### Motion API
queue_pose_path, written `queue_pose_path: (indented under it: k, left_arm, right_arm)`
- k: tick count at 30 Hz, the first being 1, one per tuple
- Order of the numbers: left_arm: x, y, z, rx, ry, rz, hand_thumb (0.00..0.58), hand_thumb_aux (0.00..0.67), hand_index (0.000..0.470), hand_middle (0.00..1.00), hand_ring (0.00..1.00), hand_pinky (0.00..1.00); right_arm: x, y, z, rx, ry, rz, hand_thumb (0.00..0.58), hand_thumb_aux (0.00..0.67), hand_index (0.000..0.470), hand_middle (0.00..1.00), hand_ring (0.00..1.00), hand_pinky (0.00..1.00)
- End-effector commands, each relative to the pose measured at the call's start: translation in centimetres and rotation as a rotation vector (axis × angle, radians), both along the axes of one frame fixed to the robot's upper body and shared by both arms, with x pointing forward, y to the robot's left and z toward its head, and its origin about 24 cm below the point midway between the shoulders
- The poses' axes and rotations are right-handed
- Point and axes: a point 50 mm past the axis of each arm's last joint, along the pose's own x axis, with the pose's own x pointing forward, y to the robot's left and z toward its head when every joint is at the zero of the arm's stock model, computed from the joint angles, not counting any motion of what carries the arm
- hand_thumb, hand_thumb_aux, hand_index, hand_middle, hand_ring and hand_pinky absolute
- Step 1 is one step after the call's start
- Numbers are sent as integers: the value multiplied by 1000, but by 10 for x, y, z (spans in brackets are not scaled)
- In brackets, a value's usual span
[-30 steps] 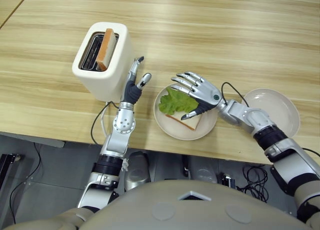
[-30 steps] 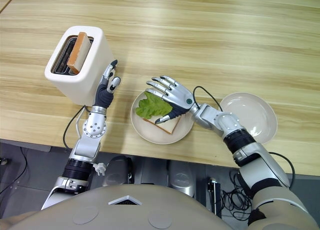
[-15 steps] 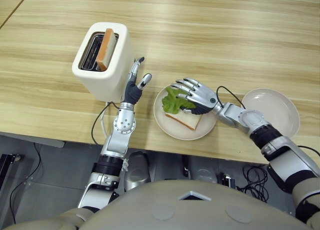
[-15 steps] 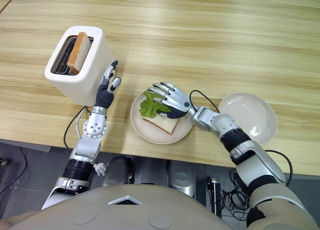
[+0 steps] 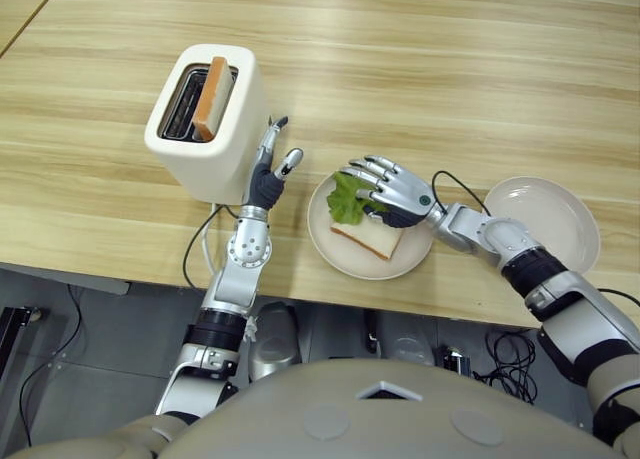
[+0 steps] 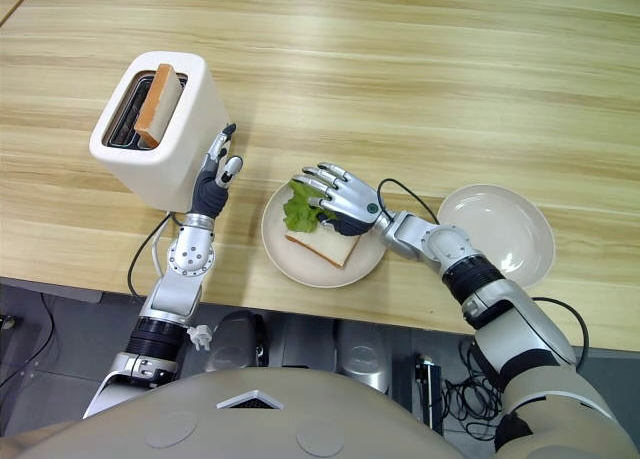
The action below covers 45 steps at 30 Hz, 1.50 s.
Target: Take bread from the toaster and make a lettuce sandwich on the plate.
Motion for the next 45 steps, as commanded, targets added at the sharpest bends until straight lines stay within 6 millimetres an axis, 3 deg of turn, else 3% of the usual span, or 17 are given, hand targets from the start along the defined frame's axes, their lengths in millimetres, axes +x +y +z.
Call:
queue_pose_path:
  k: [1,15,31,33,35,36,38,42,43,44,45]
  left_arm:
    - [2,2,-3,5,10,8,0,0,0,0,0,0]
    - [3,1,-3,7,11,10,0,0,0,0,0,0]
    - [6,1,-7,17,17,11,0,0,0,0,0,0]
    - [7,1,-7,18,16,12,0,0,0,0,0,0]
    - [7,1,-7,18,16,12,0,0,0,0,0,0]
    - [7,2,-7,19,16,14,0,0,0,0,0,0]
    - [6,3,-8,19,17,17,0,0,0,0,0,0]
    - [6,4,-8,20,18,21,0,0,0,0,0,0]
    - [5,4,-8,20,18,22,0,0,0,0,0,0]
    - [5,4,-8,20,19,24,0,0,0,0,0,0]
    - [5,5,-9,20,19,24,0,0,0,0,0,0]
  right_arm:
    - [-2,-2,7,19,-8,2,580,670,460,0,0,0]
    - [-27,-14,-2,-13,87,2,580,670,460,0,0,0]
    - [-36,-7,0,7,117,32,580,670,460,0,0,0]
    - [-36,-8,1,6,122,26,540,494,339,0,0,0]
    - [-37,-10,1,12,132,19,527,468,321,0,0,0]
    - [-37,-10,1,13,136,18,501,423,290,0,0,0]
    - [-39,-12,2,9,144,16,542,499,343,0,0,0]
    - [-43,-17,2,-5,163,10,540,494,339,0,0,0]
    - [-44,-18,2,-10,168,8,487,402,276,0,0,0]
    - [-44,-19,1,-14,171,5,0,0,0,0,0,0]
    - [-44,-20,1,-13,179,-1,0,0,0,0,0,0]
